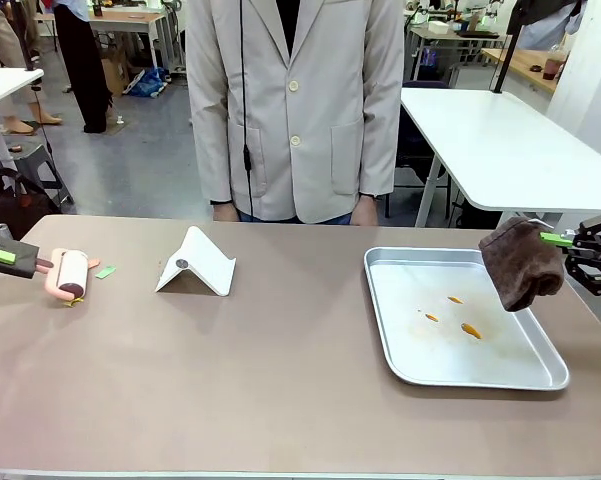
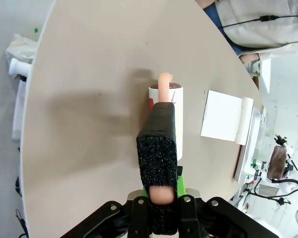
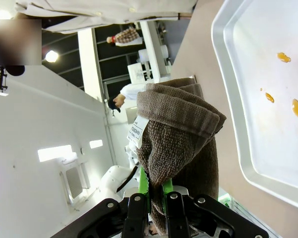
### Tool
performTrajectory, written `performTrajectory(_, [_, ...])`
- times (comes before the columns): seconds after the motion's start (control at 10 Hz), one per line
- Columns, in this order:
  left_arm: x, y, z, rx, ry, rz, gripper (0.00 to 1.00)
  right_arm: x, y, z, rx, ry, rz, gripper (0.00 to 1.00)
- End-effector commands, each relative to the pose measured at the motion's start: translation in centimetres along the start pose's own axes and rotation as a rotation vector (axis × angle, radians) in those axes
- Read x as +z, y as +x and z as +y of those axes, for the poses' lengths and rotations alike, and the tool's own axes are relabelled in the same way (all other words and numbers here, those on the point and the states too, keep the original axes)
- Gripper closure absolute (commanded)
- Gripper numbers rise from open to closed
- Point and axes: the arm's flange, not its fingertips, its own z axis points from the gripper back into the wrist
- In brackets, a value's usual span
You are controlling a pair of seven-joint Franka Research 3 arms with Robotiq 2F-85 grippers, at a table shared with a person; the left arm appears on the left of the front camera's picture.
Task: Clean the surface of the table.
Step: If a person points to the right, clean the right side of the table with your right hand, and if they point to the left, clean the left side with your left hand.
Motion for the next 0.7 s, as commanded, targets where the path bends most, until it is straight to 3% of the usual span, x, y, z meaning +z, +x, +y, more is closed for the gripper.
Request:
performTrajectory(0.0, [-2.2, -1.3, -0.3, 0.008, 0.044, 0.016, 1.0, 0.2, 0.0, 0.3, 0.004, 0.01, -0.001, 1.0])
performTrajectory(0.6, [-6.7, -2.1, -3.4, -0.068, 0.055, 0.104, 1.0, 0.2, 0.0, 0.3, 0.004, 0.01, -0.001, 1.0])
